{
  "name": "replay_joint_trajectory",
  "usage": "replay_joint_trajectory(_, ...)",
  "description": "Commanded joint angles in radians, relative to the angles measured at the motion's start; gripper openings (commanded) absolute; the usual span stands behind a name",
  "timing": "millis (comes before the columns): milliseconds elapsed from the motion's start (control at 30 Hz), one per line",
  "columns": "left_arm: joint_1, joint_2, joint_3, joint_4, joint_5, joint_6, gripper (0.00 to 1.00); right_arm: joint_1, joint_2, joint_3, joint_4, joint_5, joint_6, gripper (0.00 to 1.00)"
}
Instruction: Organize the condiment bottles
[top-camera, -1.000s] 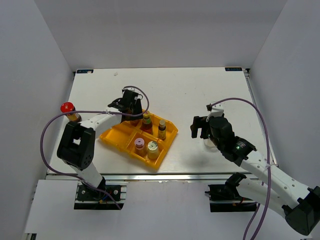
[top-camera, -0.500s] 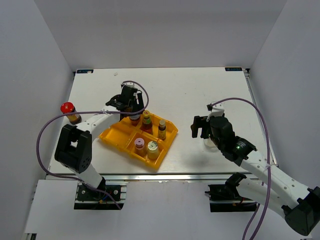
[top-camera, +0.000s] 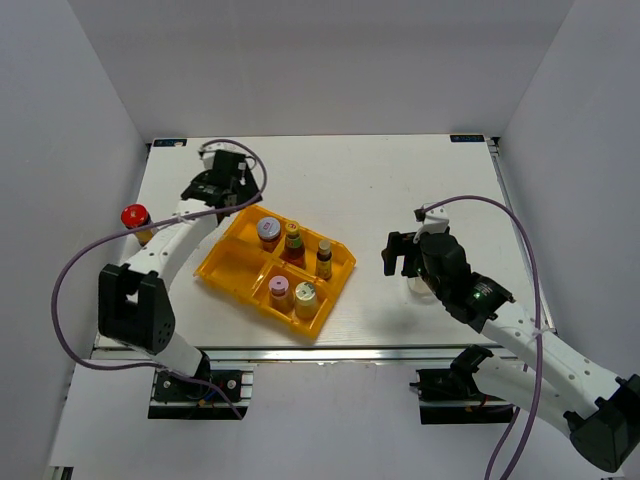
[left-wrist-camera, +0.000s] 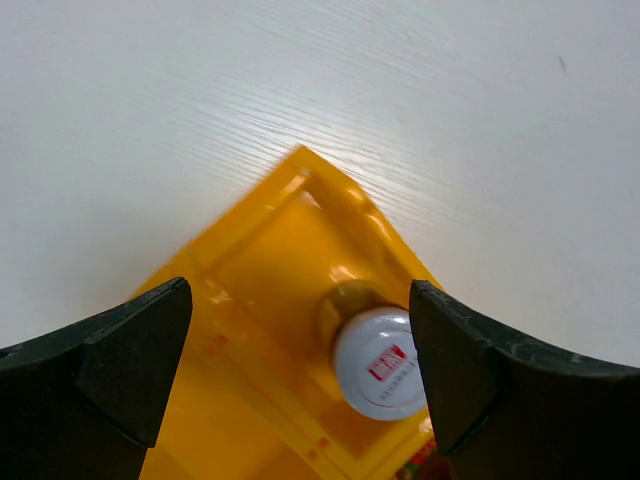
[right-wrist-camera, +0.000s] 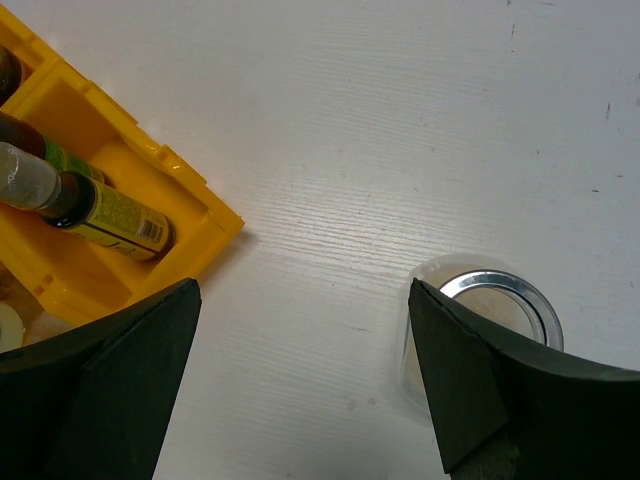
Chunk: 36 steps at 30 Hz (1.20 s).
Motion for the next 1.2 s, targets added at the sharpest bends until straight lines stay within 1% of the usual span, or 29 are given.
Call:
replay_joint_trajectory(0, 0.107, -0.117, 0.006, -0.078, -0.089, -0.066, 0.98, -0.007, -0.023, -0.009, 0.018, 0.004, -0.008, 0.89)
replay_joint_trajectory(33, 0.135, -0.128, -0.001, -0.081, -0.082, -0.068, 0.98, -0.007, -0.022, -0.010, 0.020, 0.003, -0.008, 0.89)
replay_joint_trajectory(67, 0.195, -0.143, -0.007, -0.084, -0.062, -0.068, 0.98, -0.007, -0.022, -0.009, 0.020, 0.001, -0.010, 0.89)
replay_joint_trajectory(133, 0.250, -0.151, -0.033, -0.088, -0.034, -0.068, 0.98, -0.007, -0.016, -0.010, 0.023, 0.000, -0.011, 0.89)
replay_joint_trajectory(167, 0.294, -0.153, -0.041, -0.091, -0.040, -0.068, 0.98, -0.009, -0.014, -0.009, 0.026, -0.003, -0.011, 0.89)
replay_joint_trajectory(233, 0.330, -0.151, -0.066, -0.094, -0.056, -0.069, 0.98, -0.009, -0.007, -0.010, 0.032, -0.008, -0.011, 0.89)
replay_joint_trajectory(267, 0.388, -0.151, -0.073, -0.091, -0.057, -0.069, 0.98, -0.009, -0.005, -0.009, 0.032, -0.011, -0.010, 0.89)
replay_joint_trajectory(333, 0.434, -0.151, -0.090, -0.083, -0.030, -0.074, 0.98, -0.009, 0.007, -0.007, 0.037, -0.011, -0.008, 0.89)
replay_joint_trajectory(367, 0.483, -0.151, -0.092, -0.071, -0.016, -0.077, 0.98, -0.012, 0.015, -0.003, 0.035, -0.013, -0.008, 0.89)
replay_joint_trajectory(467, 0.563, -0.143, -0.097, -0.060, 0.009, -0.082, 0.98, -0.010, 0.038, 0.004, 0.035, -0.013, -0.007, 0.89)
replay_joint_trajectory(567, 0.618, -0.122, -0.095, -0.040, 0.041, -0.080, 0.98, -0.012, 0.064, 0.016, 0.035, -0.008, -0.005, 0.89)
replay_joint_trajectory(633, 0.643, -0.099, -0.089, -0.029, 0.047, -0.076, 0.98, -0.012, 0.078, 0.031, 0.032, -0.007, -0.007, 0.89)
replay_joint_trajectory(667, 0.661, -0.087, -0.072, -0.031, 0.018, -0.080, 0.98, -0.012, 0.082, 0.036, 0.032, -0.004, -0.008, 0.89)
replay_joint_trajectory(700, 0.672, -0.076, -0.061, -0.031, 0.018, -0.079, 0.98, -0.012, 0.089, 0.043, 0.034, -0.003, -0.008, 0.89)
replay_joint_trajectory(833, 0.720, -0.010, -0.023, 0.012, 0.047, -0.053, 0.98, -0.013, 0.105, 0.062, 0.042, -0.003, -0.011, 0.89)
replay_joint_trajectory(1000, 0.740, 0.054, 0.011, 0.047, 0.116, -0.033, 0.98, -0.012, 0.128, 0.080, 0.043, -0.017, -0.008, 0.90)
replay_joint_trajectory(1167, 0.741, 0.085, 0.028, 0.064, 0.142, -0.022, 0.98, -0.013, 0.132, 0.080, 0.045, -0.025, -0.004, 0.89)
